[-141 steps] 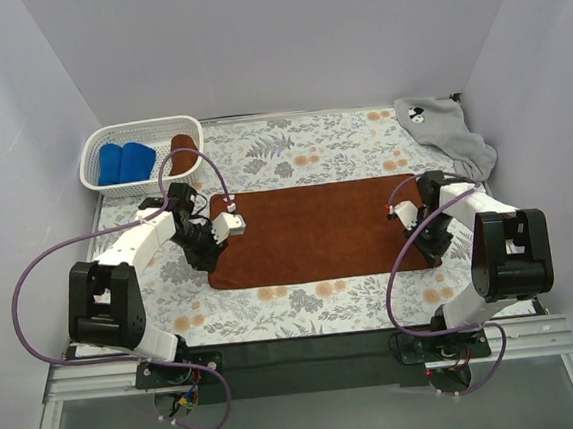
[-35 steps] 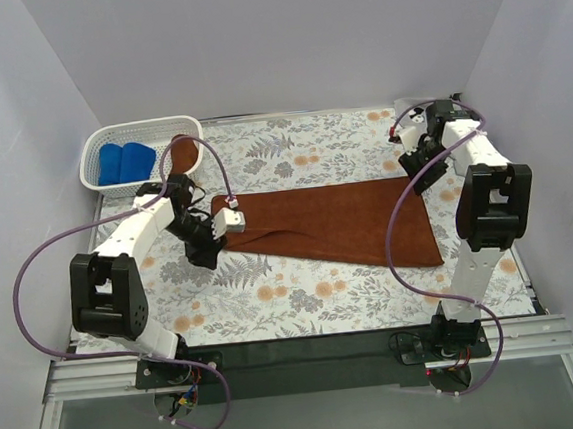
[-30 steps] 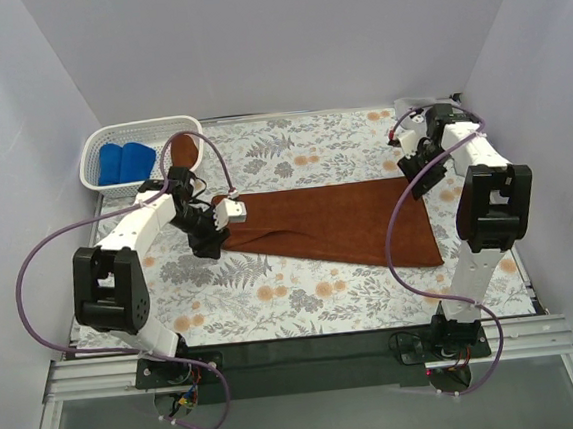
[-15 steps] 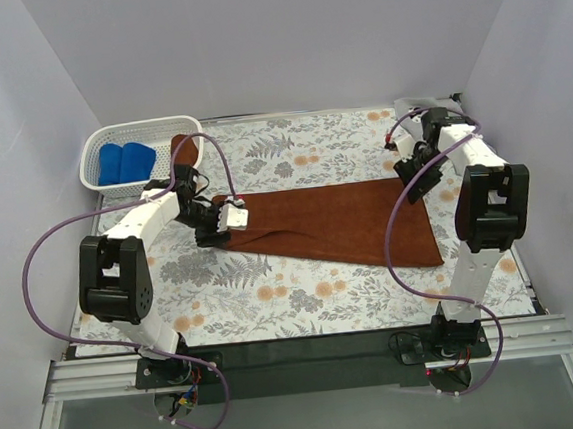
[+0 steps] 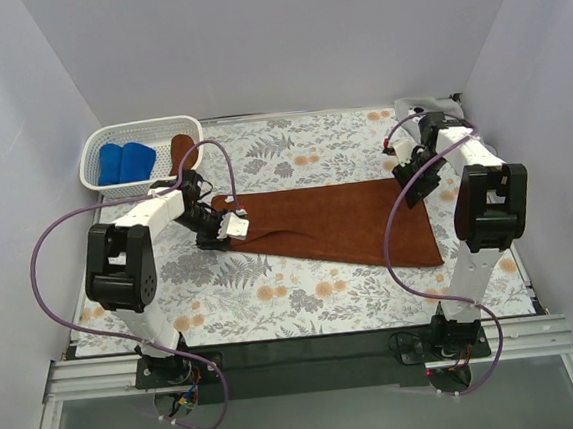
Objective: Roll the towels
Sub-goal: Flatten the towel
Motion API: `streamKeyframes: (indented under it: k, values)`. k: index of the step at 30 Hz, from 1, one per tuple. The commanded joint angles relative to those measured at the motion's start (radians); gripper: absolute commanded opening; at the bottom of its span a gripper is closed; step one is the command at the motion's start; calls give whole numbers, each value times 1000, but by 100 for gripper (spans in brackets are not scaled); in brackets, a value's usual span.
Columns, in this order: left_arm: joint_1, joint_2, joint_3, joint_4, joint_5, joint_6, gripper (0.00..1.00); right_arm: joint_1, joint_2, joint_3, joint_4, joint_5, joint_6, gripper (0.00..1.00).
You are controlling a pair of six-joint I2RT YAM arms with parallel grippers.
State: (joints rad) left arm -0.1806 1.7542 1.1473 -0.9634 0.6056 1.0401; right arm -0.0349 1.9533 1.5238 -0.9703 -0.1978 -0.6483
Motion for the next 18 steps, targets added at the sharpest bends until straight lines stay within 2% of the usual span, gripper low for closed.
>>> streamKeyframes:
  k: [1, 4, 8, 11, 15, 18]
  values:
    - [-5, -2, -6, 35, -18, 17, 37, 1, 4, -20, -10, -17, 3, 34]
    - [-5, 13, -4, 55, -33, 5, 32, 1, 6, -27, -7, -14, 3, 34]
    - [-5, 19, -1, 57, -36, 12, 17, 1, 7, -25, -4, -5, 1, 34]
    - [-5, 19, -1, 55, -30, 15, 12, 1, 13, -25, -4, -2, 1, 34]
    - [-5, -1, 6, 40, -12, 6, 0, 1, 18, -34, 1, -5, 1, 33]
    - [-5, -38, 11, -1, 8, 9, 0, 1, 18, -56, 8, -3, -2, 33]
